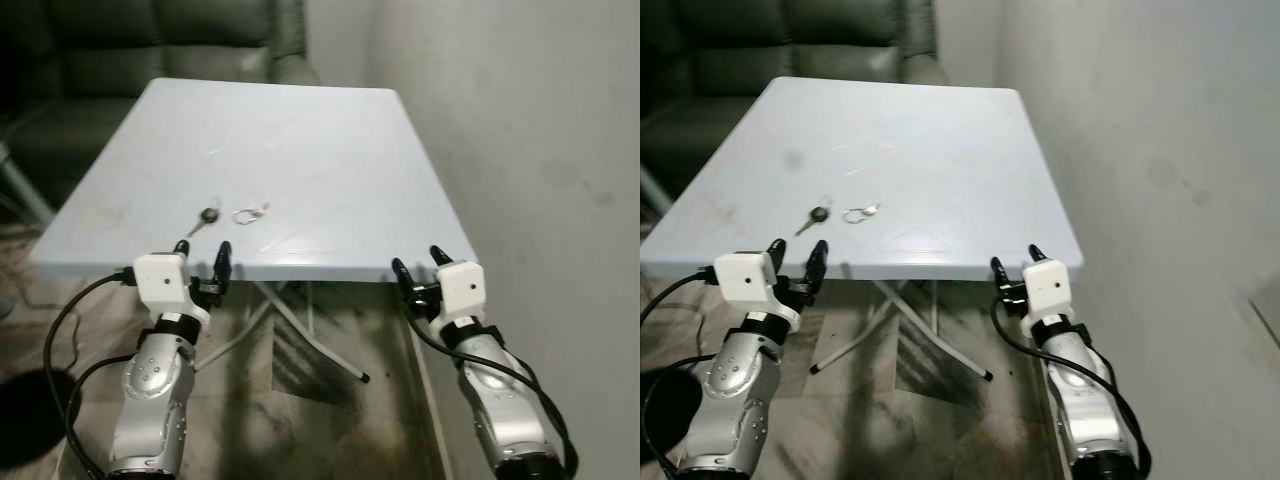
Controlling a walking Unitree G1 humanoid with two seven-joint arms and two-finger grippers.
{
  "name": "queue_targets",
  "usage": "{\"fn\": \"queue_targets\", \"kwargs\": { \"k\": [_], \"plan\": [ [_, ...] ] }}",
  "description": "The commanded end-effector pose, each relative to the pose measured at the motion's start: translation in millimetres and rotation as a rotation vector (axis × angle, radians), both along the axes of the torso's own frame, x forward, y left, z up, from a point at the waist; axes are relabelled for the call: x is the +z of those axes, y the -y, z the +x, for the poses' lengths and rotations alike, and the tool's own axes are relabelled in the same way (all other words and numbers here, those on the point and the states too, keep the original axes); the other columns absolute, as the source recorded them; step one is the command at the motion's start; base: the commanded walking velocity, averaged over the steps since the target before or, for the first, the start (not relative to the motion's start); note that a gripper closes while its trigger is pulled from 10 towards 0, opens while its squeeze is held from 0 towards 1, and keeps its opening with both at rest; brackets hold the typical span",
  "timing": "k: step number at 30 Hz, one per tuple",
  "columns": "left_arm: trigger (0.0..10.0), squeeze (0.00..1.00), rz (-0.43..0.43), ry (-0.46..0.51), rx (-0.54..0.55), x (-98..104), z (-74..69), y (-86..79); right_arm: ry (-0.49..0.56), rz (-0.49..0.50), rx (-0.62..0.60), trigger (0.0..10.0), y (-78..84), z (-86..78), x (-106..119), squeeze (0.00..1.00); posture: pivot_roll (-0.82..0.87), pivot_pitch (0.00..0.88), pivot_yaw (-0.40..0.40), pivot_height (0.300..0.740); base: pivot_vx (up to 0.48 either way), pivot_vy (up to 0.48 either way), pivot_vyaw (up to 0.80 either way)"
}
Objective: Hang keys on a hook
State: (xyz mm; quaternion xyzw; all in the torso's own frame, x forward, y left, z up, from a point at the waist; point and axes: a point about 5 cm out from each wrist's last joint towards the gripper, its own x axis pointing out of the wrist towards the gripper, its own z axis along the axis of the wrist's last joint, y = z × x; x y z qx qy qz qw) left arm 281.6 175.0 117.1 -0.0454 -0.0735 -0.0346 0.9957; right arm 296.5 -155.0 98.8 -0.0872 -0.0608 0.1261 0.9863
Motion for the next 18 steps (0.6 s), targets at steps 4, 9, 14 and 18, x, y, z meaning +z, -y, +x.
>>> {"fn": "queue_targets", "kwargs": {
  "k": [4,9,14,18],
  "plan": [
    [10.0,0.0,0.008,-0.001,0.013,-0.3,2.2,-3.8,0.015,0.031,0.014,10.0,-5.1,1.1,2.8,0.0,-0.09,0.0,-0.053,0.74,0.0,0.0,0.37],
    [10.0,0.0,-0.019,-0.011,0.013,-0.1,5.3,-4.8,0.018,0.052,0.016,10.0,-4.3,0.0,3.2,0.0,-0.1,0.0,-0.05,0.74,0.0,0.0,0.0],
    [10.0,0.0,-0.026,-0.011,0.015,0.5,6.2,-6.0,0.014,0.058,0.012,10.0,-3.7,-1.0,1.9,0.0,-0.1,0.0,-0.05,0.74,0.0,0.36,0.0],
    [10.0,0.0,-0.027,-0.011,0.015,0.2,6.4,-6.4,0.012,0.063,0.014,10.0,-3.3,-2.1,1.2,0.0,-0.09,0.0,-0.052,0.74,0.0,0.438,0.0]
  ]
}}
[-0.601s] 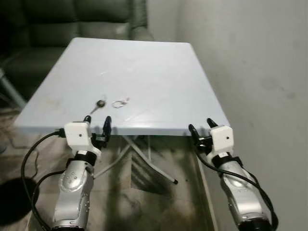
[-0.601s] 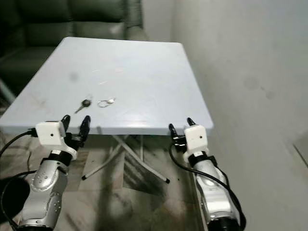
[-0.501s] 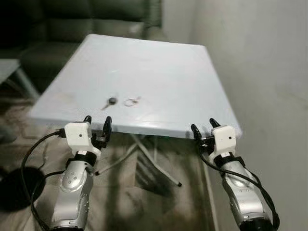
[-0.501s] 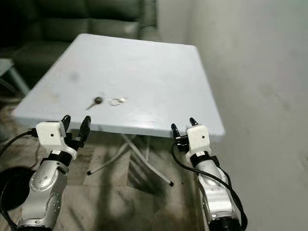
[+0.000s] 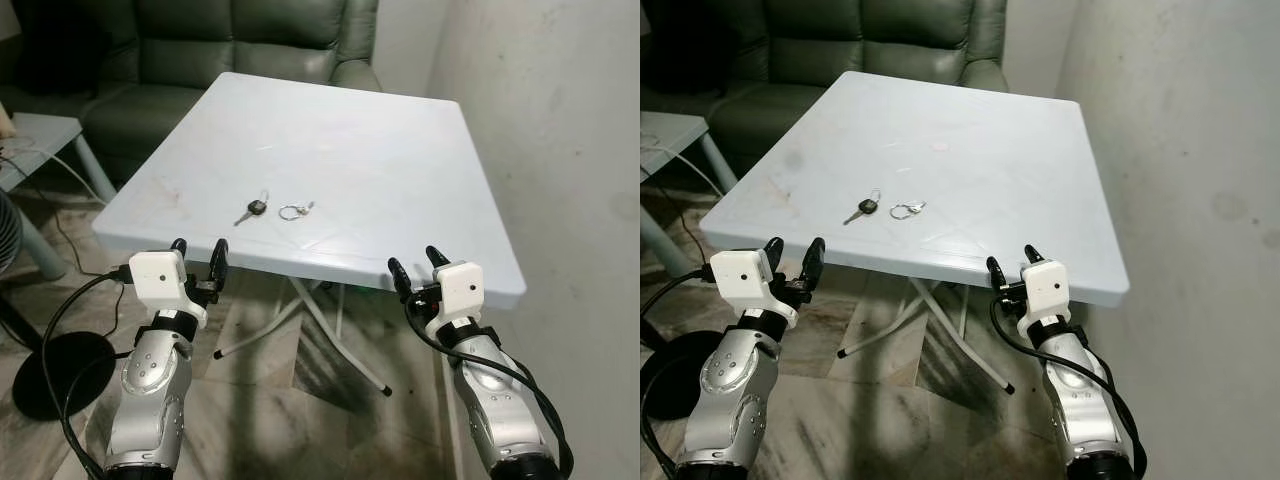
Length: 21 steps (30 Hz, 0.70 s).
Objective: Hang keys on a hook
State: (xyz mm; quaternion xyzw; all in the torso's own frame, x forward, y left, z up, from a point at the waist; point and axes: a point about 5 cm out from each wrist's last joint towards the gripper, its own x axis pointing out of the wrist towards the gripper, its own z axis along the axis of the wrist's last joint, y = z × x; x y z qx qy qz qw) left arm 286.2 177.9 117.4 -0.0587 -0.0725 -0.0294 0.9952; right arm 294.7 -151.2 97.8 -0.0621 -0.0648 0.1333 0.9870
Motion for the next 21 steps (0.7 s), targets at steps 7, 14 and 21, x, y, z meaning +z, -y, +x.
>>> {"fn": "queue_targets", "kwargs": {
  "k": [7,14,21],
  "plan": [
    [10.0,0.0,-0.002,-0.005,0.001,0.9,1.7,-2.4,0.01,0.012,-0.009,10.0,2.1,-0.8,2.0,0.0,-0.1,0.003,-0.048,0.74,0.0,0.476,0.0],
    [10.0,0.0,-0.004,-0.006,-0.006,0.9,1.1,-1.8,0.008,0.016,-0.015,10.0,3.0,-1.8,1.7,0.0,-0.1,0.007,-0.046,0.74,0.0,0.478,0.0],
    [10.0,0.0,-0.002,-0.007,-0.008,1.2,2.3,-1.4,0.005,0.015,-0.018,10.0,3.7,-3.9,0.4,0.0,-0.1,0.014,-0.045,0.74,0.0,0.475,0.0]
  ]
}}
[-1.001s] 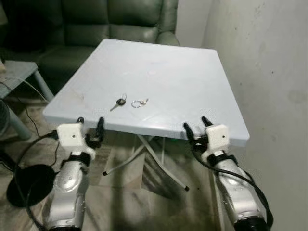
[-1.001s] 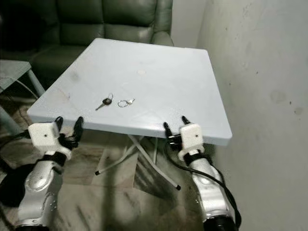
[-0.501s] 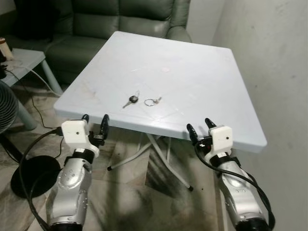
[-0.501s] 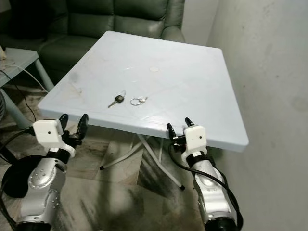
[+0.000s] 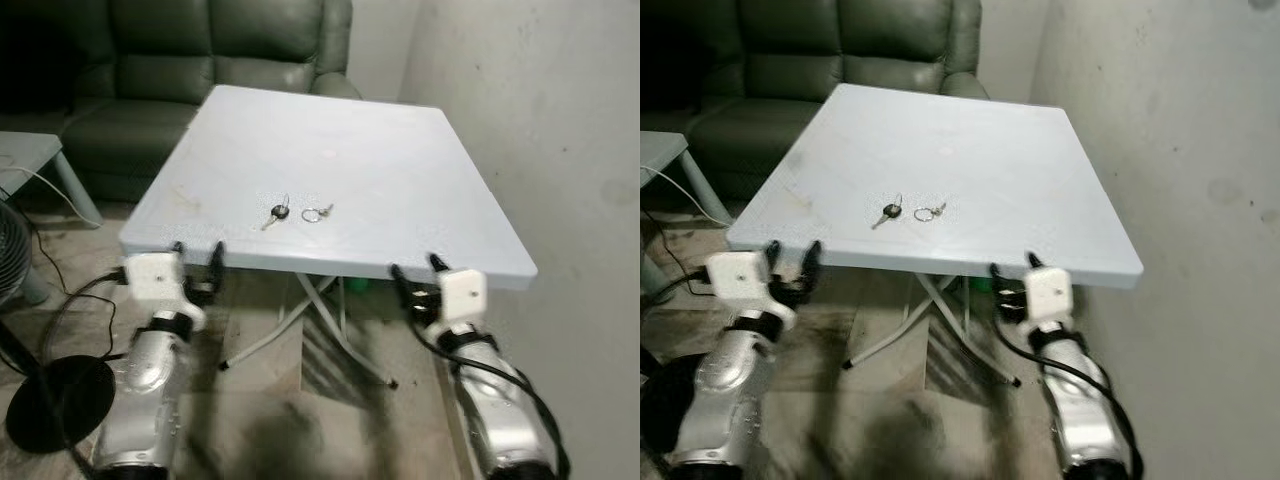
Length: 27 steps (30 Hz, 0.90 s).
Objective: Hang keys on a hook
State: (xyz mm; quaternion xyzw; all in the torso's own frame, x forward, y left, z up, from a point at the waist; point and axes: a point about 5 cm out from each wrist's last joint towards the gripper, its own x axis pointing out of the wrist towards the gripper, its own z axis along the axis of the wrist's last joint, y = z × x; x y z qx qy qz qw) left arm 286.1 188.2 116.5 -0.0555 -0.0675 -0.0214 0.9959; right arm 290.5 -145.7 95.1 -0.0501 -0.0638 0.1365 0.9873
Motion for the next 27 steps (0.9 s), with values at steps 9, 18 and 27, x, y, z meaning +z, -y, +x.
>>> {"fn": "queue_targets", "kwargs": {
  "k": [9,18,27],
  "plan": [
    [10.0,0.0,-0.008,0.009,-0.029,4.6,4.5,9.9,0.014,-0.006,-0.034,10.0,9.5,0.0,4.1,0.0,-0.1,0.028,-0.038,0.74,0.0,0.477,0.0],
    [10.0,0.0,-0.007,0.01,-0.029,5.5,6.3,9.4,0.012,-0.004,-0.036,10.0,8.8,0.1,4.0,0.0,-0.1,0.032,-0.037,0.74,0.0,0.475,0.0],
    [10.0,0.0,-0.015,0.008,-0.024,5.9,6.7,9.3,0.012,-0.005,-0.032,10.0,7.8,0.2,4.2,0.0,-0.1,0.032,-0.039,0.74,0.0,0.424,0.0]
  ]
}}
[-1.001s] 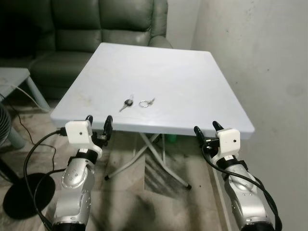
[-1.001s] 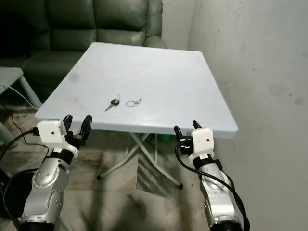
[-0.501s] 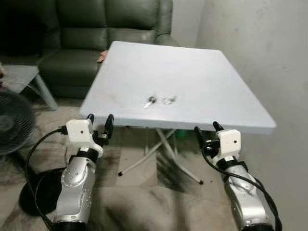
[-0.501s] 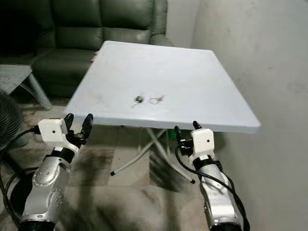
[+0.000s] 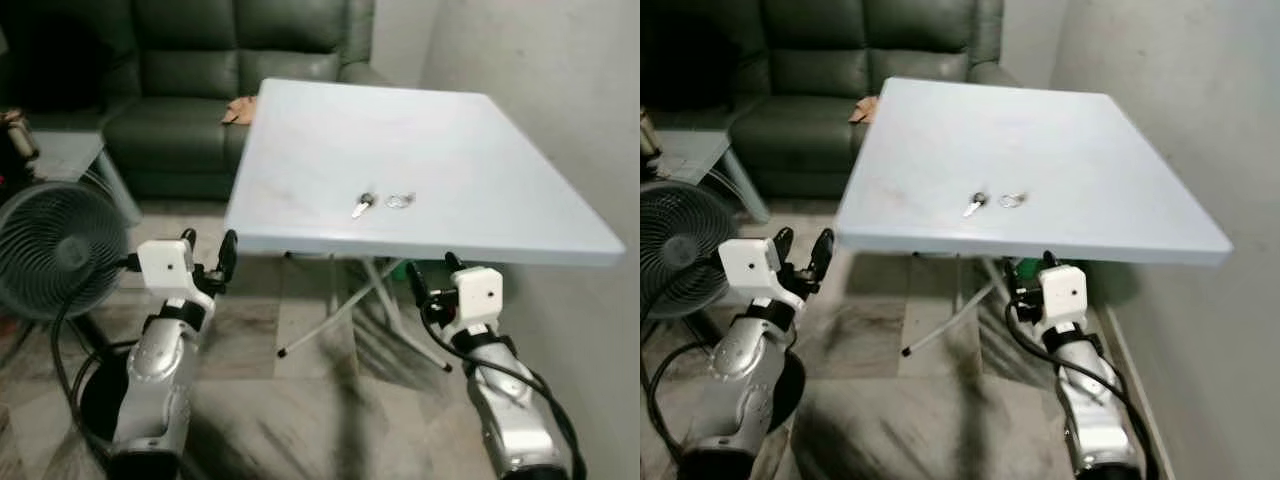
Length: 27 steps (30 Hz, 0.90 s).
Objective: Hang keys on a hook
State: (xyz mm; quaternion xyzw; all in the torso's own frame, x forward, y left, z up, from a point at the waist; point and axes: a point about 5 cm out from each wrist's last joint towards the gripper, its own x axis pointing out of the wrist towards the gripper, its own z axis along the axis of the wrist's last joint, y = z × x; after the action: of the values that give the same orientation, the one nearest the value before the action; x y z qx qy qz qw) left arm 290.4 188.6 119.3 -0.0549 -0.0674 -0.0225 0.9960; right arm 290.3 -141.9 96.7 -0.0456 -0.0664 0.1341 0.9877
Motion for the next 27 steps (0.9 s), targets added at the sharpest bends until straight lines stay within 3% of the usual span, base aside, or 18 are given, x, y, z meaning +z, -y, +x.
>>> {"fn": "queue_targets", "kwargs": {
  "k": [1,10,18,27],
  "plan": [
    [10.0,0.0,-0.022,0.005,-0.019,2.8,2.5,9.7,0.008,-0.016,-0.027,10.0,11.6,0.6,2.6,0.0,-0.1,0.032,-0.039,0.74,0.0,0.0,0.0],
    [10.0,0.0,-0.024,0.0,-0.004,2.4,3.1,10.1,0.007,-0.017,-0.025,10.0,11.8,1.2,2.8,0.0,-0.1,0.033,-0.04,0.74,0.0,0.0,0.0],
    [10.0,0.0,-0.021,-0.061,0.0,-3.0,4.9,11.5,0.008,-0.02,-0.016,10.0,10.0,1.4,3.2,0.0,-0.09,0.033,-0.043,0.74,0.0,0.0,0.0],
    [10.0,0.0,-0.011,-0.072,-0.02,-4.3,3.9,15.4,0.008,-0.021,-0.009,10.0,8.9,1.8,3.1,0.0,-0.09,0.029,-0.045,0.74,0.337,0.0,0.0]
  ]
}}
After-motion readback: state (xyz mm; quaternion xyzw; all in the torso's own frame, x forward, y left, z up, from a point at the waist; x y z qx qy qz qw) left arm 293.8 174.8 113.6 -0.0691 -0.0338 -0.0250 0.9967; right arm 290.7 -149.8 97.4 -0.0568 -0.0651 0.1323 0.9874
